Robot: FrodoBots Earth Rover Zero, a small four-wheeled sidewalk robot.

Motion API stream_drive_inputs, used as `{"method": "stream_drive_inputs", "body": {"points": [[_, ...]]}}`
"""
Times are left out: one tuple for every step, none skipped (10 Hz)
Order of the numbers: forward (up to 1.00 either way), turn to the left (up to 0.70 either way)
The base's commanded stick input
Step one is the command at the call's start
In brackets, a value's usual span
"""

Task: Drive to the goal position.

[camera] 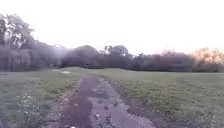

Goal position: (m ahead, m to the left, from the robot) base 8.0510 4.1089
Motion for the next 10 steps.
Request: {"method": "stream_drive_inputs", "body": {"points": [[0.69,0.0],[0.69,0.0],[0.69,0.0],[0.7,0.0],[0.7,0.0],[0.7,0.0],[0.7,0.0],[0.7,0.0],[0.7,0.0],[0.7,0.0]]}}
